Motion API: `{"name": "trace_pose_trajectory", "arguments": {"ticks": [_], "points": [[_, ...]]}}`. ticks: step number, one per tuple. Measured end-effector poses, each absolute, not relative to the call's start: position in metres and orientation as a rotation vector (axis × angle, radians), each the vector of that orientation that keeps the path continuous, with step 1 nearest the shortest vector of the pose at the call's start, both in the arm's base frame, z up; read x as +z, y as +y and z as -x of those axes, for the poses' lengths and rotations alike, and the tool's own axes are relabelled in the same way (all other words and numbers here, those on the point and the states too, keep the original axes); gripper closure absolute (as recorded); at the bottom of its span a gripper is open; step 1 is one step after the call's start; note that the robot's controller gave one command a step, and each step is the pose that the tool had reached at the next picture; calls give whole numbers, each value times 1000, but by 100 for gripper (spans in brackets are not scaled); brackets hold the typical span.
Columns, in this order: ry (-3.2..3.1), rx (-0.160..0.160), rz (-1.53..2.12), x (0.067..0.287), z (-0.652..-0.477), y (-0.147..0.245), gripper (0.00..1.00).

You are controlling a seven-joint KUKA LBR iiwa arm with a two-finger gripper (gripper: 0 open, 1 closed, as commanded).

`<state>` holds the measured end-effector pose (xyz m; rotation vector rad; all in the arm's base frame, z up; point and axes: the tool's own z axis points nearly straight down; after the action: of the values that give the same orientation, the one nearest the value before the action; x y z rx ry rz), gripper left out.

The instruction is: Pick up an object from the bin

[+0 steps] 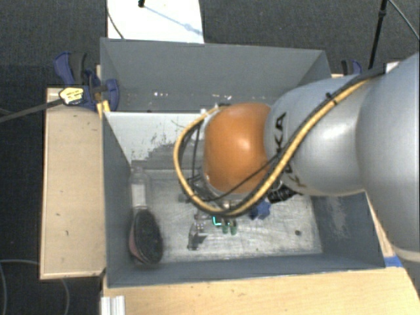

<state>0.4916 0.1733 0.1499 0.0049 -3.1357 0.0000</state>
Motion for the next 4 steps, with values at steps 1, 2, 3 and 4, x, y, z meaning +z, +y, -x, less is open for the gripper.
{"name": "trace_pose_trajectory", "arguments": {"ticks": [1,2,3,4], "points": [[-3081,-2,-635,71,-498,123,0],[-3112,-2,-560,73,-482,63,0],[-3081,9,-654,102,-534,-20,0],[-3053,1,-754,71,-558,-5,0]]}}
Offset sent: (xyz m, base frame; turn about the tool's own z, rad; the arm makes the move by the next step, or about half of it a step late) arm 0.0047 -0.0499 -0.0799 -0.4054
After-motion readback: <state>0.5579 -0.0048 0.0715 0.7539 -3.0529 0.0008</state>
